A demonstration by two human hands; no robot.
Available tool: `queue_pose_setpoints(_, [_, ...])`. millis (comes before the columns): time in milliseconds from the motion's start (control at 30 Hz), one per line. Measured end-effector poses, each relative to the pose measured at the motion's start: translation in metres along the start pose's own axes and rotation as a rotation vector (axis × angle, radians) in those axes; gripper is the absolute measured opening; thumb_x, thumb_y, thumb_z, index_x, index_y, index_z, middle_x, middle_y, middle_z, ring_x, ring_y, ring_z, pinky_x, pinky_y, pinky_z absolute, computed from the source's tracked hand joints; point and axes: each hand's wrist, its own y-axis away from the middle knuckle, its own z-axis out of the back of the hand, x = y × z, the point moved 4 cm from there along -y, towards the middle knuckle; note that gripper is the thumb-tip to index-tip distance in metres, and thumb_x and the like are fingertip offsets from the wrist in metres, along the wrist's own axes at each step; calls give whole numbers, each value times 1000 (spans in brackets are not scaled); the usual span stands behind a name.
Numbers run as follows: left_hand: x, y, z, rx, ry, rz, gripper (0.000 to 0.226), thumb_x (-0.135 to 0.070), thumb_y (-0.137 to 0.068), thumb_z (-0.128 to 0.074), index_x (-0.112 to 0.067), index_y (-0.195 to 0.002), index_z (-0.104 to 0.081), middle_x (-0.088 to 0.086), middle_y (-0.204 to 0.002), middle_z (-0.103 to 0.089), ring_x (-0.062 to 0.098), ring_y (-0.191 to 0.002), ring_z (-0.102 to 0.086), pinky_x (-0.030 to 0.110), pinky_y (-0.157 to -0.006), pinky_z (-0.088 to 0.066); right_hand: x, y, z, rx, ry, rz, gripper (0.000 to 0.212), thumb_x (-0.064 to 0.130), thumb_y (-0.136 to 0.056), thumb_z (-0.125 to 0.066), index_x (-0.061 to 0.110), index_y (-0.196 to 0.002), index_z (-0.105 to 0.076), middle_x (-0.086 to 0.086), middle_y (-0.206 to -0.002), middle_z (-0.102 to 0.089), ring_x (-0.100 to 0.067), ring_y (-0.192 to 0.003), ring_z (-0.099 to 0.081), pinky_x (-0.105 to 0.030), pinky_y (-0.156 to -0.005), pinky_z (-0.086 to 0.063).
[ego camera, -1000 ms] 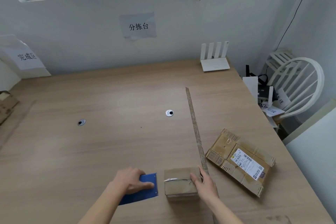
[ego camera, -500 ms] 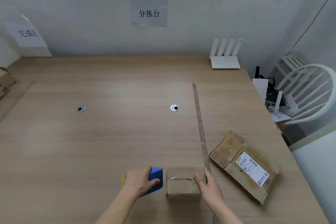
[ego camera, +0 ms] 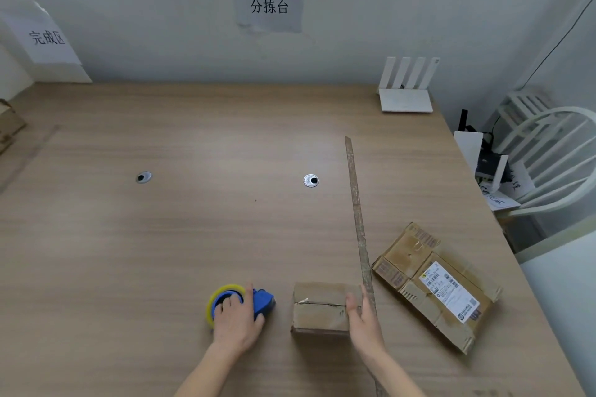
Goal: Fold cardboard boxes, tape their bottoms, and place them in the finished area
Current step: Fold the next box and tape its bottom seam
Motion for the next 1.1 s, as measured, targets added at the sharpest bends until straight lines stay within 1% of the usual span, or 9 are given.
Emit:
queue_pose_setpoints(100, [-32, 17, 25, -320, 358, -84, 54, -43, -98, -36, -10, -135, -59, 8, -121, -63, 29, -110, -62, 38, -90, -49, 5, 6, -6, -60, 11, -19, 65, 53, -104, -31, 27, -161, -15, 3, -165, -24, -22, -151, -25, -36, -121, -19])
queue_pose_setpoints(233, [-74, 27, 18, -109, 693, -34, 57, -61, -96, -53, -22, -138, -57, -4, -126, -65, 15, -119, -58, 30, -97, -46, 9, 17, -16, -73, 1, -75, 62, 48, -106, -28, 24, -161, -10, -1, -165, -25, -27, -150, -29, -34, -118, -22])
queue_pose_setpoints(400, [-79, 12, 24, -81, 848, 31, 55, -45, -95, -67, -19, -142, -58, -2, -133, -65, 16, -125, -58, 31, -103, -47, -1, 23, -15, 141, 66, -84, 71, 43, -108, -32, 18, -161, 8, 0, -168, -7, -23, -154, -16, -30, -121, -16])
queue_pose_setpoints(533, [-82, -7, 37, 47, 876, -95, 48, -30, -94, -71, -22, -140, -60, -5, -136, -64, 10, -125, -57, 30, -107, -45, 7, 22, 13, 104, 286, 300, 96, 33, -91, -69, 27, -161, -4, 17, -163, -4, -1, -152, -6, -21, -122, -10])
queue_pose_setpoints(633, [-90, -13, 45, 52, 872, -164, 46, -23, -95, -69, -22, -140, -60, -3, -136, -64, 13, -127, -58, 31, -109, -44, 20, 28, 16, 243, 430, 482, 76, 39, -86, -70, 55, -146, -26, 29, -152, -34, 5, -143, -33, -10, -113, -26])
queue_pose_setpoints(700, [-95, -13, 49, 10, 883, -168, 50, -24, -97, -66, -24, -146, -53, -3, -142, -58, 15, -133, -53, 28, -111, -41, 24, 32, 12, 243, 479, 507, 69, 45, -88, -66, 61, -142, -27, 27, -147, -44, 4, -135, -44, -13, -108, -35])
queue_pose_setpoints(833, [-85, -7, 54, -126, 757, -174, 55, -40, -102, -55, -28, -153, -40, -9, -155, -42, 12, -145, -35, 30, -116, -30, 29, 37, -3, 78, 522, 477, 71, 60, -89, -58, 55, -152, -25, 23, -149, -47, -2, -133, -49, -21, -103, -42])
queue_pose_setpoints(1000, [-25, 9, 36, -246, 580, -30, 51, -43, -101, -53, -31, -150, -44, -8, -147, -50, 14, -134, -47, 29, -103, -40, 35, 39, -23, -12, 447, 409, 74, 60, -88, -62, 50, -152, -27, 14, -149, -48, -11, -131, -53, -31, -103, -48])
queue_pose_setpoints(1100, [8, 17, 2, -130, 390, 40, 64, -54, -97, -52, -37, -155, -33, -5, -140, -51, 16, -123, -54, 28, -95, -46, 33, 41, -29, 11, 427, 407, 77, 65, -83, -63, 48, -150, -27, 13, -151, -42, -12, -131, -52, -33, -103, -47])
